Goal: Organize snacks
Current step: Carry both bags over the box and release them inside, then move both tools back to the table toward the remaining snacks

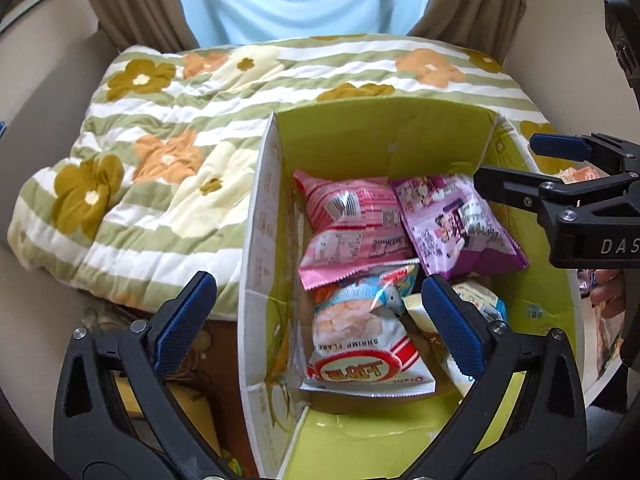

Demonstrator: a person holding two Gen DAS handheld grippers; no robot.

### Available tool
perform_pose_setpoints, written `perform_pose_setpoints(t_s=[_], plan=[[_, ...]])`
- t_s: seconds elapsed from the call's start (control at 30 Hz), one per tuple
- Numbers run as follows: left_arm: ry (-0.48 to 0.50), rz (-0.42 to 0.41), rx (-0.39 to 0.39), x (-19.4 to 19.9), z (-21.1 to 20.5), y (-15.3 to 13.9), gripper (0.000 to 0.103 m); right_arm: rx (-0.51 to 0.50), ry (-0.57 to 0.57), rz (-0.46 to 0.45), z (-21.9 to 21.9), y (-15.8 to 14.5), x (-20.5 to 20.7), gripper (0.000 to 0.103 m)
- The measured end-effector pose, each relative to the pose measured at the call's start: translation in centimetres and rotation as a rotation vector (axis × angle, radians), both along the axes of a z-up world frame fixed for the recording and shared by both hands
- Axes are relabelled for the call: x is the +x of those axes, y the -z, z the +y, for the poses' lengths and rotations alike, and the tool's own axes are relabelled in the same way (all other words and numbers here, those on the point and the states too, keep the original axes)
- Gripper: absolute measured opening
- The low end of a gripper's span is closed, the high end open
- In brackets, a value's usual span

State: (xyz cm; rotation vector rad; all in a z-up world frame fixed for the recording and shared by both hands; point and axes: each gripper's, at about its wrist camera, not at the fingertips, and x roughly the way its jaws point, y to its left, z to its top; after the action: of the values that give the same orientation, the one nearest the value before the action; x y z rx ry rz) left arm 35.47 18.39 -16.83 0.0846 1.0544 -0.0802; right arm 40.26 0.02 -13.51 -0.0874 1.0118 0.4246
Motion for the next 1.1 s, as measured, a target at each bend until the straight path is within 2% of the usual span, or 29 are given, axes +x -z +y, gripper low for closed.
perform_pose_setpoints(t_s=[0.3, 0.43, 0.57, 0.83, 0.93, 1.1], plan=[[0.023, -0.012, -0.018, -1.4, 0.1, -0.3, 0.102, -0.032, 0.015, -0.046, -0.7, -1.1, -2.3, 0.095], [0.022, -0.044, -0.005, -2.8, -0.6, -2.0, 0.102, -0.023, 0.011, -0.061, -1.2, -2.6, -4.1, 0.095], [0.024, -0.080, -0.058, -4.8, -2.1, -3.9, 0.102, -0.016, 0.013, -0.104, -3.0, -4.5, -6.9, 0.095], [0.028, -0.112, -0.090, -10.4, -9.4, -5.2, 0.102, 0.034, 0.022, -0.136, -10.7, -6.8, -12.6, 0.095], [0.043, -0.112, -0.106, -12.4, -12.9, -4.9, 0.102, 0.029, 0.035, -0.150, -14.3, -7.3, -15.2, 0.095], [0.065, -0.098, -0.089, -15.6, -18.6, -4.0, 0.102, 0.011, 0.068, -0.156, -20.1, -7.0, -19.0, 0.095]])
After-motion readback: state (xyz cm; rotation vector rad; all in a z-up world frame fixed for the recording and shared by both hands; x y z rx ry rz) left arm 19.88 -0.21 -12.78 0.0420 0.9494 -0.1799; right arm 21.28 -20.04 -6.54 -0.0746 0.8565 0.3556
